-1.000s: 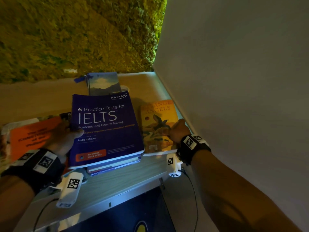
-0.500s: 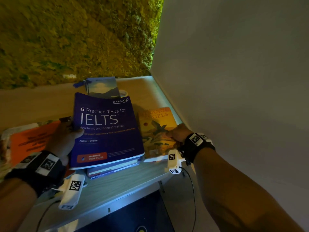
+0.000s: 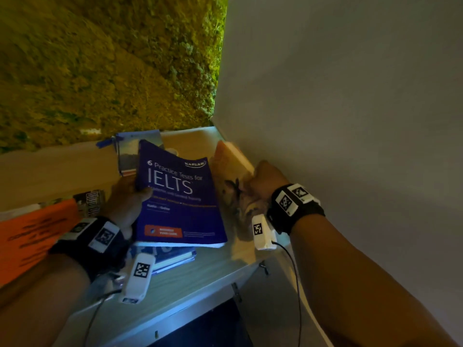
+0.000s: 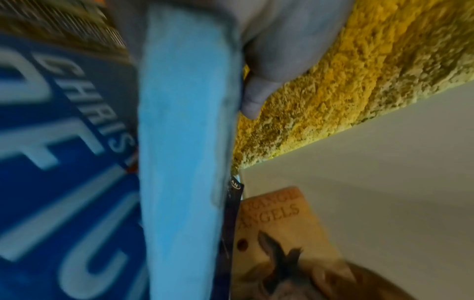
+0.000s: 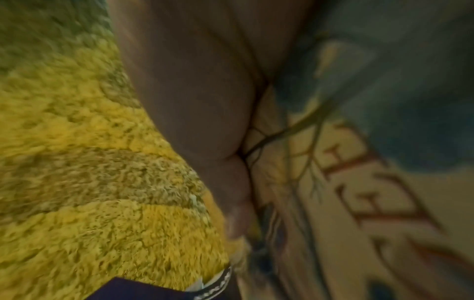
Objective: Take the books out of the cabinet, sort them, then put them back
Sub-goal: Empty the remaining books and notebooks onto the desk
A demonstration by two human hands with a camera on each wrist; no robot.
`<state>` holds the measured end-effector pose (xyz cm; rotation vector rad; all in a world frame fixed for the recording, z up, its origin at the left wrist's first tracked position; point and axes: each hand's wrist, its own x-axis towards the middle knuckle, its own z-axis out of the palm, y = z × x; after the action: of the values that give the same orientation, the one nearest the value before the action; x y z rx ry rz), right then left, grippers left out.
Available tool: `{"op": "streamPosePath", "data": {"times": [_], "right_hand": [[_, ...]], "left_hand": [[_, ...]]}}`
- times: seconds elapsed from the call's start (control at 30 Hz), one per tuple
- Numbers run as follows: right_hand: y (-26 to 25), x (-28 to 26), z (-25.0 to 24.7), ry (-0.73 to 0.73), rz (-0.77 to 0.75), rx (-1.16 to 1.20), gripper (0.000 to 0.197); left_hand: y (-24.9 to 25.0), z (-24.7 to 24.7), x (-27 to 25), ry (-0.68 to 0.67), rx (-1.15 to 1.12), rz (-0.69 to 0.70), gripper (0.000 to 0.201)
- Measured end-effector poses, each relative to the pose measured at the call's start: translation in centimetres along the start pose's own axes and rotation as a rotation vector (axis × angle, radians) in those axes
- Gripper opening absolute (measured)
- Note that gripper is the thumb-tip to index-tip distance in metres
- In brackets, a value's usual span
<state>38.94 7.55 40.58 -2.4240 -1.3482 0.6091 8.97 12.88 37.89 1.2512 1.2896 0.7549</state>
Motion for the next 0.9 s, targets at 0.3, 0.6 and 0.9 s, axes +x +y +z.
{"op": "streamPosePath", "data": {"times": [0.3, 0.6, 0.9], "right_hand": [[-1.9, -0.9, -6.2, 0.316, -0.257, 0.319, 0.044], [-0.3, 0.3, -2.5, 0.099, -0.294, 0.618, 0.026], [-3.4, 0.4, 3.7, -0.266, -0.101, 0.849, 0.033]], "left_hand": [[0.9, 10.3, 3.5, -0.081, -0.113, 0.055, 0.013], [-4.8, 12.8, 4.1, -0.187, 0.194, -0.089, 0.037], [-1.7, 4.7, -1.5, -0.051, -0.283, 0.052, 0.03]]}}
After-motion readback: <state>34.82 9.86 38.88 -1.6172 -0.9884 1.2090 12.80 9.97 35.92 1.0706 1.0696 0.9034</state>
